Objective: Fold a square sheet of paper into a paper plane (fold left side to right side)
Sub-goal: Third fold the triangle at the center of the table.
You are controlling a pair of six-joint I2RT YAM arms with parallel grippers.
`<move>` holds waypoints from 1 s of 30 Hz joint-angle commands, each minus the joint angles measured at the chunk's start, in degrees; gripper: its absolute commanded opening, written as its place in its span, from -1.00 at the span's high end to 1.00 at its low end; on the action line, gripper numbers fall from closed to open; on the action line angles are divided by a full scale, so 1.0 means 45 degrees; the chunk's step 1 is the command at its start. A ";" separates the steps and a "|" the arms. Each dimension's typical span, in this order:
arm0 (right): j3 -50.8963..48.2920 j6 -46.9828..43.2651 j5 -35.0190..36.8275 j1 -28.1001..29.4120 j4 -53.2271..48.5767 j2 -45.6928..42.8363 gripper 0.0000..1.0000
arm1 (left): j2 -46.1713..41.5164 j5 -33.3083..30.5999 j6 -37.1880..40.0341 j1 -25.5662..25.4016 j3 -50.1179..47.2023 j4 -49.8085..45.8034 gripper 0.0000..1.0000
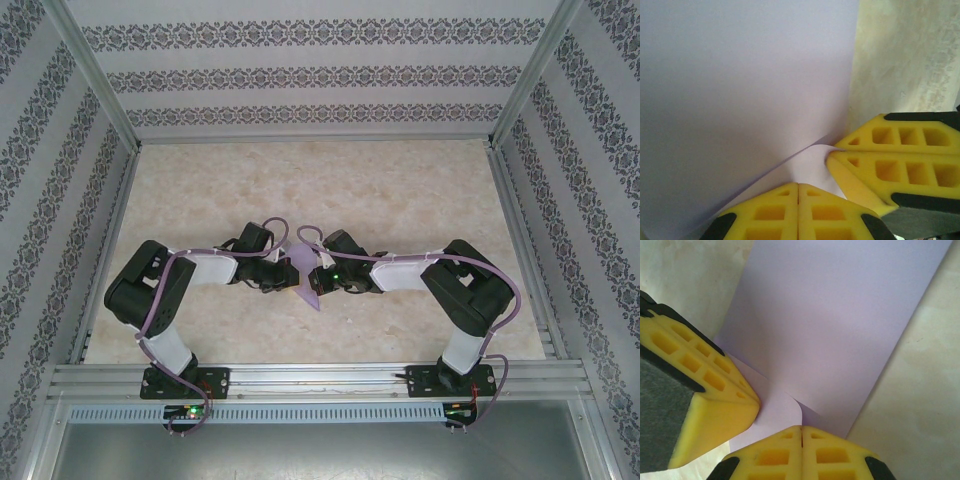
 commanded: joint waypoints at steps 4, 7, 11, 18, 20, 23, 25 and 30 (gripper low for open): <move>-0.0242 -0.0181 0.0496 0.0076 -0.1356 0.0683 1.00 | 0.0476 -0.0344 0.0333 -0.0125 -0.0143 0.0065 0.87; -0.0260 -0.0161 0.0510 0.0069 -0.1341 0.0605 1.00 | 0.0561 -0.0608 0.0400 -0.0118 -0.0146 -0.0100 0.87; -0.0155 -0.0101 0.0370 -0.0001 -0.1356 0.0359 1.00 | 0.0546 -0.1150 0.0658 -0.0132 -0.0156 -0.0759 0.87; 0.0271 -0.0026 -0.0038 -0.0253 -0.1336 -0.0266 0.93 | 0.0692 -0.1545 0.0668 -0.0125 -0.0408 -0.1059 0.88; 0.0409 0.0035 -0.0195 -0.0283 -0.1336 -0.0455 0.86 | 0.0773 -0.1592 0.0607 -0.0119 -0.0465 -0.1005 0.88; 0.0463 0.0178 -0.0303 -0.0370 -0.1343 -0.0818 0.74 | 0.0846 -0.1575 0.0522 -0.0121 -0.0516 -0.0873 0.88; 0.0393 0.0293 -0.0306 -0.0471 -0.1429 -0.1141 0.67 | 0.0874 -0.1555 0.0490 -0.0116 -0.0526 -0.0823 0.88; 0.0102 0.0447 -0.0351 -0.0729 -0.1855 -0.2079 0.51 | 0.0888 -0.1501 0.0482 -0.0130 -0.0506 -0.0728 0.88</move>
